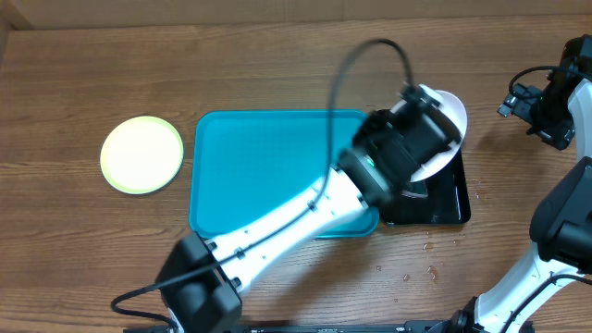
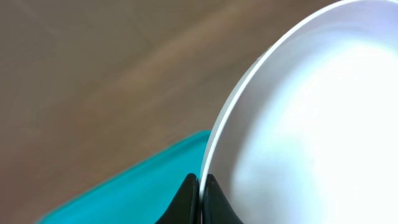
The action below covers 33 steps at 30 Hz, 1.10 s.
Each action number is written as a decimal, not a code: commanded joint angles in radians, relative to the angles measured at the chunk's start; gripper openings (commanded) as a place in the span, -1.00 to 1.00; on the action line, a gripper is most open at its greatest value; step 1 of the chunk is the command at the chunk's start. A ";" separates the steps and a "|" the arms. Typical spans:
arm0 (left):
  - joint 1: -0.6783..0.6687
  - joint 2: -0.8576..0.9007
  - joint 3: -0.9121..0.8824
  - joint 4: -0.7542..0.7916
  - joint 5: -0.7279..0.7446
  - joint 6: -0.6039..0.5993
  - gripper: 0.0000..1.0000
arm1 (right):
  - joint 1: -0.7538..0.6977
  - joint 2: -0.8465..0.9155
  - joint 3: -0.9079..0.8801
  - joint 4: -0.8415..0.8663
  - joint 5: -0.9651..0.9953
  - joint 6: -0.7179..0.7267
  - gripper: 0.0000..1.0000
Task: Clean dirty plates on tray and stack at the side
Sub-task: 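Lift the white plate with the left gripper and tilt it over the black tray, then carry the white plate left and lower it onto the yellow plate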
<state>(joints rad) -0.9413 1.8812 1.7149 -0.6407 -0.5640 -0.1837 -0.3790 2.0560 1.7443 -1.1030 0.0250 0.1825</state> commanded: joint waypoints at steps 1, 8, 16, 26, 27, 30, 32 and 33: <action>0.131 -0.012 0.017 -0.024 0.465 -0.116 -0.92 | 0.000 -0.027 0.015 0.003 -0.003 0.000 1.00; 0.490 -0.012 0.017 -0.141 1.148 -0.161 -0.91 | 0.000 -0.027 0.015 0.003 -0.003 0.000 1.00; 0.953 -0.012 0.017 -0.331 1.272 -0.137 -0.91 | 0.000 -0.027 0.015 0.003 -0.003 0.000 1.00; 1.330 -0.012 0.017 -0.585 0.919 -0.071 -0.92 | 0.000 -0.027 0.015 0.003 -0.003 0.000 1.00; 1.354 -0.012 0.016 -0.596 0.869 -0.076 -0.91 | 0.000 -0.027 0.015 0.003 -0.003 0.000 1.00; 1.408 -0.012 0.016 -0.613 0.729 -0.121 -0.92 | 0.000 -0.027 0.015 0.003 -0.003 0.000 1.00; 1.432 -0.012 0.015 -0.616 0.633 -0.170 -0.92 | 0.000 -0.027 0.015 0.003 -0.003 0.000 1.00; 1.441 -0.011 0.015 -0.615 0.598 -0.187 -0.92 | 0.000 -0.027 0.015 0.003 -0.003 0.000 1.00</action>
<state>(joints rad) 0.4767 1.8812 1.7157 -1.2537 0.2401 -0.3046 -0.3790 2.0560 1.7443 -1.1027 0.0250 0.1825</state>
